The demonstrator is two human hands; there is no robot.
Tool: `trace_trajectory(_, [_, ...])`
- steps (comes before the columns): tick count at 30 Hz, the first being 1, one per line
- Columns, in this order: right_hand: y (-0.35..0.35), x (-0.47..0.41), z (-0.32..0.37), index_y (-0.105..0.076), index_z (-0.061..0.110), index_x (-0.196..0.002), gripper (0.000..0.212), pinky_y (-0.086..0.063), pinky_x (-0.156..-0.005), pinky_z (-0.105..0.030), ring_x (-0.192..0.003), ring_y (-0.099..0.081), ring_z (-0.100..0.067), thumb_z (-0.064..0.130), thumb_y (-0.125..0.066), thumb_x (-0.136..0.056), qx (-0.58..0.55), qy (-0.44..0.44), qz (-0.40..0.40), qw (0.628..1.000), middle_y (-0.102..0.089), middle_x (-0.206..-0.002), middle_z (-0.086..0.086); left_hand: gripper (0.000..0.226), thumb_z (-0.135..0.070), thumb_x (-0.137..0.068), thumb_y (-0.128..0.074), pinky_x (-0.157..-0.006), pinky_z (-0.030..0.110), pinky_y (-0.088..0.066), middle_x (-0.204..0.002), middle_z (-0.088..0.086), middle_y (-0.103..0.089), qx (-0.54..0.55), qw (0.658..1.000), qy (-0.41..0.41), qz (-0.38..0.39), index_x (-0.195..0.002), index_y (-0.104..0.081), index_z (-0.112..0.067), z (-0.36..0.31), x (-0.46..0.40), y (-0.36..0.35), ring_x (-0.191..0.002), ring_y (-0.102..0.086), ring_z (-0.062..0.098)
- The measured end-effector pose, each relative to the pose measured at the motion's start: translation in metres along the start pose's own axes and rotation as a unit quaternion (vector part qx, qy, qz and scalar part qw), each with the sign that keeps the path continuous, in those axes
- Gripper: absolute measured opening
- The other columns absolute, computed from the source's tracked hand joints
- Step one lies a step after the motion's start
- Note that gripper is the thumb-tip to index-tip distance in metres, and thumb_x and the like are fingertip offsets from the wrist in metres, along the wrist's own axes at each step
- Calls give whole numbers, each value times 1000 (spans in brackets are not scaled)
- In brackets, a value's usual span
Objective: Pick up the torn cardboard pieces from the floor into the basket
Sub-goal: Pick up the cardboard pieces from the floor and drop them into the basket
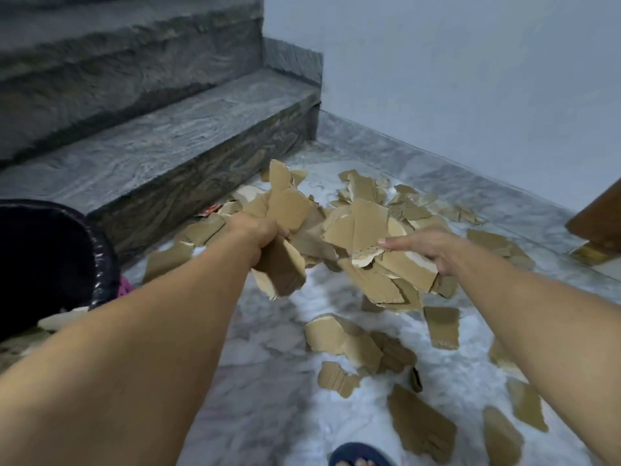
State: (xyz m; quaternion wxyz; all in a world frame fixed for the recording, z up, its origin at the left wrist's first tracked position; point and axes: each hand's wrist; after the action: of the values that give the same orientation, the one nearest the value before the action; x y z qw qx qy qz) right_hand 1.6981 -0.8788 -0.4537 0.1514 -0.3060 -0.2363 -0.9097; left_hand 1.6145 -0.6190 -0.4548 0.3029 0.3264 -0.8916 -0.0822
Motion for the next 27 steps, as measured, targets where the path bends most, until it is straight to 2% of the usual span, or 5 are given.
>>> trace_trajectory(4, [-7,45,43,-56,9,-128,103,-49,-98,-47,-127,-51,-29,42,-96,-39,26,15,10,999,-53,-140,-11,39,-9,-65,-87,-71,37,-52,-88,14,-61,25,999,-34,-9,-84,-53,-4,-32,41,44,-85,-60,30])
trace_trajectory(8, [-26,114,88,-63,6,-96,37,-53,-59,-36,-68,-63,-24,26,-83,-73,25,44,22,998,-69,-71,-11,45,-11,-68,-85,-71,37,-49,-90,13,-60,31,997,-64,-22,-97,-52,-6,-55,85,102,-86,-57,29])
trace_trajectory(15, [-88,199,154,-53,7,-98,46,-51,-64,-40,-79,-60,-29,28,-84,-72,99,126,38,986,-60,-92,-15,62,-13,-67,-86,-74,35,-45,-104,12,-56,60,989,-97,-93,-119,-54,-3,-58,136,221,-92,-52,26])
trace_trajectory(22, [-192,248,178,-53,7,-80,32,-48,-47,-30,-58,-58,-22,25,-80,-78,156,159,109,969,-60,-71,-10,72,-12,-60,-89,-82,40,-52,-111,13,-60,63,979,-41,-190,-122,-53,-2,0,156,324,-102,-59,32])
trace_trajectory(27, [-265,260,175,-54,7,-92,37,-50,-46,-30,-57,-62,-24,18,-84,-74,162,170,139,962,-64,-74,-12,72,-10,-62,-88,-88,47,-52,-113,13,-57,64,973,7,-222,-123,-50,-1,43,164,367,-106,-57,35])
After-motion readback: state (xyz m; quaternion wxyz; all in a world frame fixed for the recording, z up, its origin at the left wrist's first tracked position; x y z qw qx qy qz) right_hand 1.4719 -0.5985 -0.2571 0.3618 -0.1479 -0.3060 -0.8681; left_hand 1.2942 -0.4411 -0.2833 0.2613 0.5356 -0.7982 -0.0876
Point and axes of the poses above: each hand's wrist, its own x-axis away from the middle knuckle, its own y-axis out of the back of the hand, z = x × y
